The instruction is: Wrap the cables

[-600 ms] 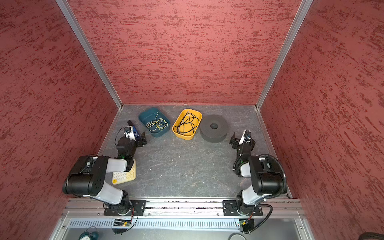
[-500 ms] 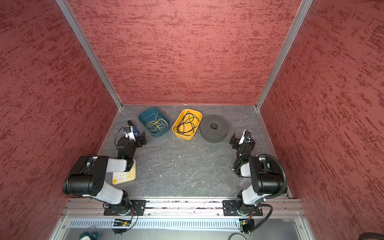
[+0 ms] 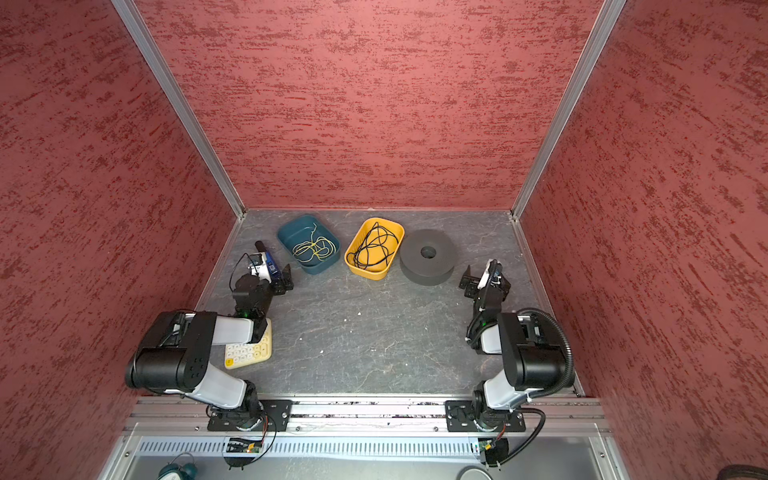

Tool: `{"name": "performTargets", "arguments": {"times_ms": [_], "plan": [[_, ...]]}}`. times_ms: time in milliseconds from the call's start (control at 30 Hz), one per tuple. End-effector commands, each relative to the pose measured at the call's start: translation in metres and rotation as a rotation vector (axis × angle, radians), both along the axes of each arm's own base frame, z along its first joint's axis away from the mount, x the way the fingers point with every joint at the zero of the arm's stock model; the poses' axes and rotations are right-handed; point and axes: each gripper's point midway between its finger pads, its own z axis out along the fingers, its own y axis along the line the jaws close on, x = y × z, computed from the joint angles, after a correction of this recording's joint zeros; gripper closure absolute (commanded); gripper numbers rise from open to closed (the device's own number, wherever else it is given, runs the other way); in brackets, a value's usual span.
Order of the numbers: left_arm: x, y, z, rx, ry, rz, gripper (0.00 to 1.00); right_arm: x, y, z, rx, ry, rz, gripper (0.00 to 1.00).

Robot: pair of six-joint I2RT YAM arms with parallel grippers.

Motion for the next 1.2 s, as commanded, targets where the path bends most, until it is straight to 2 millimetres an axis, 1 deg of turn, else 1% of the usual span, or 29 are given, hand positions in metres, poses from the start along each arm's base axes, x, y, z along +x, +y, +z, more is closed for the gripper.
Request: {"name": "performTargets", "arguments": {"times_ms": [0, 333, 433, 500, 533, 633, 667, 733, 800, 900, 967, 1033, 1167], "plan": [[0.004, 0.002, 0.007, -0.005, -0.019, 0.003, 0.01, 0.003, 0.0, 0.011, -0.009, -0.035, -0.008, 0.01], [0.004, 0.002, 0.007, -0.005, -0.018, 0.003, 0.01, 0.003, -0.001, 0.011, -0.01, -0.034, -0.011, 0.01], [0.005, 0.002, 0.01, -0.001, -0.021, 0.003, 0.01, 0.003, 0.005, 0.018, -0.022, -0.036, 0.023, 0.01], [0.007, 0.0, 0.021, 0.005, 0.005, 0.002, 0.01, -0.002, 0.004, 0.028, -0.03, -0.048, 0.0, 0.01], [0.008, 0.001, 0.029, 0.018, 0.025, 0.016, 0.0, -0.005, 0.004, 0.037, -0.037, -0.069, -0.011, 0.01], [0.01, 0.003, 0.049, 0.052, 0.045, 0.079, 0.0, -0.007, 0.006, 0.047, -0.072, -0.052, -0.063, 0.01], [0.009, 0.002, 0.052, 0.043, 0.057, 0.09, 0.0, -0.005, 0.005, 0.048, -0.074, -0.029, -0.09, 0.01], [0.006, -0.006, 0.06, 0.002, 0.078, 0.085, 0.0, 0.003, 0.006, 0.053, -0.059, 0.036, -0.124, 0.01], [0.003, -0.02, 0.07, -0.027, 0.084, 0.063, 0.01, 0.008, 0.007, 0.06, -0.027, 0.081, -0.161, 0.01], [-0.002, -0.041, 0.075, -0.102, 0.129, 0.02, 0.0, 0.017, 0.024, 0.074, 0.041, 0.119, -0.092, 0.01], [-0.005, -0.053, 0.072, -0.166, 0.185, -0.016, 0.0, 0.024, 0.039, 0.078, 0.093, 0.185, -0.021, 0.01], [-0.008, -0.066, 0.068, -0.257, 0.237, -0.056, 0.0, 0.031, 0.06, 0.08, 0.136, 0.272, 0.075, 0.01], [-0.012, -0.096, 0.063, -0.349, 0.327, -0.176, 0.0, 0.04, 0.107, 0.088, 0.175, 0.37, 0.26, 0.01]]}}
